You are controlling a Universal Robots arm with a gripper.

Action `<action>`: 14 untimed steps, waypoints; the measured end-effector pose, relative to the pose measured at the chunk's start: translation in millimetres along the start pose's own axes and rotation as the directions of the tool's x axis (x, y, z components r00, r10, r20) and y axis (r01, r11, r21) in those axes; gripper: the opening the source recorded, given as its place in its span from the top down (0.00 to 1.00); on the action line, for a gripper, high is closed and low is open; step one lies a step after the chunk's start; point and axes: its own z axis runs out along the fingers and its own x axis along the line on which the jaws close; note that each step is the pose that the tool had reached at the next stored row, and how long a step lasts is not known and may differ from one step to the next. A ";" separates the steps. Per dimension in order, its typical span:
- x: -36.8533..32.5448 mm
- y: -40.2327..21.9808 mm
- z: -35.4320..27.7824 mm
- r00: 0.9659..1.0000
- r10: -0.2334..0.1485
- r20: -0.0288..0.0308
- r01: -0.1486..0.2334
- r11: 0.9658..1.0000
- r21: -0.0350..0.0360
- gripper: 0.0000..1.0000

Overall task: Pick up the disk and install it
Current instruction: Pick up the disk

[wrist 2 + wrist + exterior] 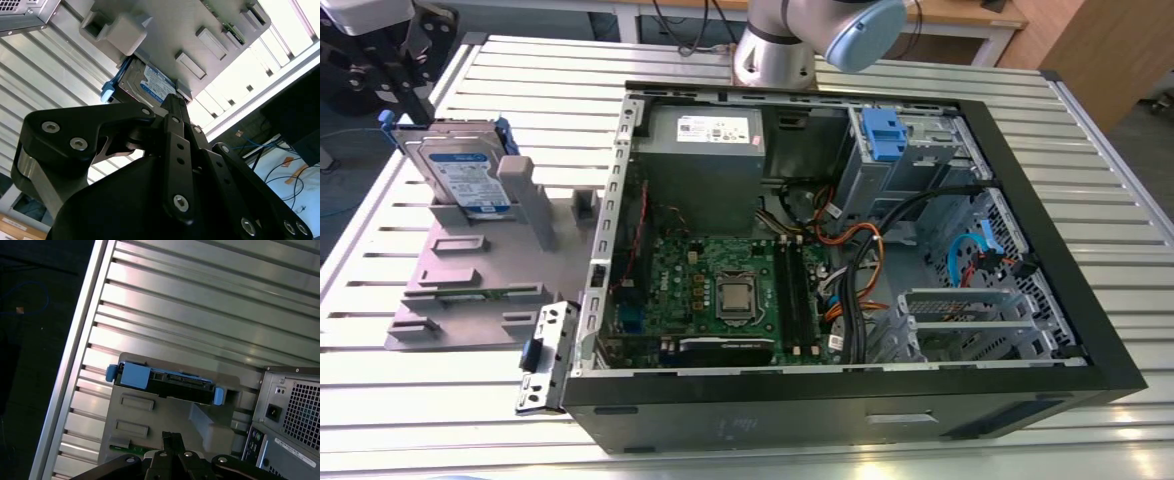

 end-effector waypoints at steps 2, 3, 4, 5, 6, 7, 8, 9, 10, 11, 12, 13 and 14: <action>0.0 0.0 0.0 1.000 -0.002 0.000 0.002 1.000 0.000 0.89; 0.0 0.0 0.0 1.000 -0.002 0.000 0.002 1.000 0.000 0.89; 0.0 0.0 0.0 1.000 -0.003 0.000 0.003 1.000 0.000 0.89; 0.0 0.0 0.0 1.000 -0.004 0.000 0.004 1.000 0.000 0.89; 0.0 0.0 0.0 1.000 -0.005 0.000 0.005 1.000 0.000 0.89; 0.0 0.0 0.0 1.000 -0.006 0.000 0.006 1.000 0.000 0.89; 0.0 0.0 0.0 1.000 -0.006 0.000 0.006 1.000 0.000 0.89; 0.0 0.0 0.0 1.000 -0.007 0.000 0.007 1.000 0.000 0.89; 0.0 0.0 0.0 1.000 -0.008 0.000 0.008 1.000 0.000 0.89; 0.0 0.0 0.0 1.000 -0.009 0.000 0.009 1.000 0.000 0.89; 0.0 0.0 0.0 1.000 -0.010 0.000 0.010 1.000 0.000 0.89; 0.0 0.0 0.0 1.000 -0.011 0.000 0.011 1.000 0.000 0.89; 0.0 0.0 0.0 1.000 -0.013 0.000 0.013 1.000 0.000 0.89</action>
